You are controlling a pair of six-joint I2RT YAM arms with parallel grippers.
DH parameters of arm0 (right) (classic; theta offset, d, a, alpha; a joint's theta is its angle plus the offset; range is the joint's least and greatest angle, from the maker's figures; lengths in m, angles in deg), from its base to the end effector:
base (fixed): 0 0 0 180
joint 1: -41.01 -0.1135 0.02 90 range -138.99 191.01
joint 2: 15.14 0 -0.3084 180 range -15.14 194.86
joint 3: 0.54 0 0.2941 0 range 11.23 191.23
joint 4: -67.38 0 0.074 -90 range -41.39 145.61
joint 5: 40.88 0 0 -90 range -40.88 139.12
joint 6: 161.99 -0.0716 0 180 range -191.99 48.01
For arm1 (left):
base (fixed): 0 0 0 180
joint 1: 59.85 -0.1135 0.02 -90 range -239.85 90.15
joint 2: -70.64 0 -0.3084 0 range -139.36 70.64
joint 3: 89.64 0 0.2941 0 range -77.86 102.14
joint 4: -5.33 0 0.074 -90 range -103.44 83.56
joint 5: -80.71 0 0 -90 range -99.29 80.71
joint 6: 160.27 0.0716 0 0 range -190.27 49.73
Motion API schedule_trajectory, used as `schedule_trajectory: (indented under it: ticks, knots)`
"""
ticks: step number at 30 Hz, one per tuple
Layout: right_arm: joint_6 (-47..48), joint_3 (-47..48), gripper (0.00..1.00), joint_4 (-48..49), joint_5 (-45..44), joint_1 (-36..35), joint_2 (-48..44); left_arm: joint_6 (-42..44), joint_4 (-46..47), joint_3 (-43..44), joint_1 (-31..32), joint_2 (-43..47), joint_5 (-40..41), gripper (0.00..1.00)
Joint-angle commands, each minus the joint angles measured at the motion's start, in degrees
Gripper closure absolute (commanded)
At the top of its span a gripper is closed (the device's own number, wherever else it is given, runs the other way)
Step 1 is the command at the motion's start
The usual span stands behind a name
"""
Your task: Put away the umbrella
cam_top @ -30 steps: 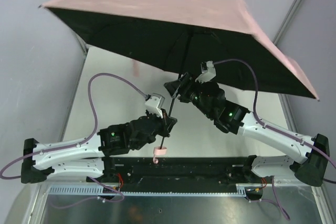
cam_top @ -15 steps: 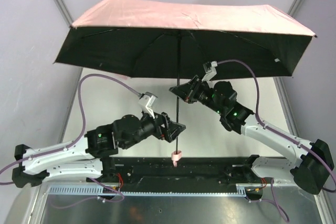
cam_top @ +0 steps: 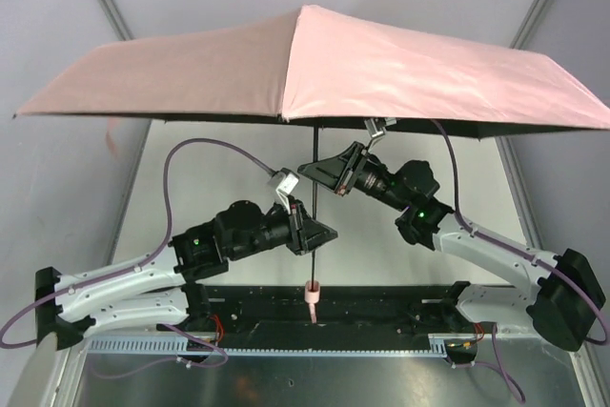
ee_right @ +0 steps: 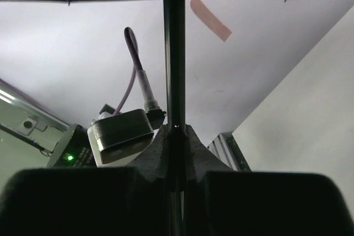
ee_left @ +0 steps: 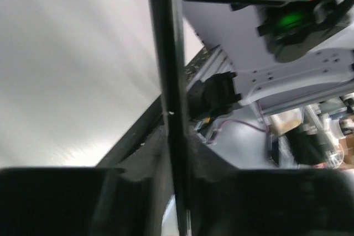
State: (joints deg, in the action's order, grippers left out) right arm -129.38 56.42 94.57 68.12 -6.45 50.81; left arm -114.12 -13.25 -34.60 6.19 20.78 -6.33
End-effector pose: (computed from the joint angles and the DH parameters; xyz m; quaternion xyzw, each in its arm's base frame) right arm 0.1988 0.2511 0.3934 -0.0831 0.5877 0.6922 0.4105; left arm 0.1072 -0.2321 0.3421 0.1353 0.7729 -0.4955 0.3725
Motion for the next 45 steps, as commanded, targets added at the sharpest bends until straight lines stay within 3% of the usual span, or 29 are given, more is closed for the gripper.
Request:
schedule_trajectory:
  ticks: [1,4,8,15,20,26,34,38,42,45]
  knots:
    - [-2.04,0.96,0.99,8.55,0.28,1.17,-0.72,2.2,4.23,-1.53,-0.9,1.1,-1.2,0.91]
    - [-4.64,0.95,0.84,8.76,0.14,4.57,0.75,2.29,4.33,-2.83,-0.91,1.67,0.76,0.99]
    - [-6.54,2.96,0.66,10.9,-2.71,7.71,3.83,1.92,4.35,-3.38,-0.89,1.33,2.85,1.0]
    - [-3.17,11.63,0.39,5.01,-15.33,8.37,8.89,0.36,4.34,-2.48,-0.91,-1.03,3.99,1.0]
    - [-4.51,14.95,0.34,6.14,-20.14,10.09,12.03,-0.89,4.33,-3.03,-0.91,-0.97,3.63,1.0]
    - [-6.82,16.28,0.34,6.87,-27.48,11.39,13.16,-1.59,4.41,-3.65,-0.91,-0.08,3.23,1.0]
    - [-13.64,18.77,0.41,10.96,-26.11,14.66,18.26,-3.36,6.09,-4.78,-0.91,0.12,-0.79,1.0]
    - [-15.28,19.38,0.6,13.54,-26.75,15.62,19.55,-5.5,10.32,-6.9,-0.91,0.36,-4.02,1.0]
    - [-17.34,20.11,0.66,15.61,-26.22,16.91,20.61,-6.67,12.85,-7.57,-0.9,0.31,-6.75,1.0]
    - [-18.53,20.32,0.87,18.91,-23.88,17.81,21.65,-6.84,14.29,-7.28,-0.89,0.33,-7.74,1.0]
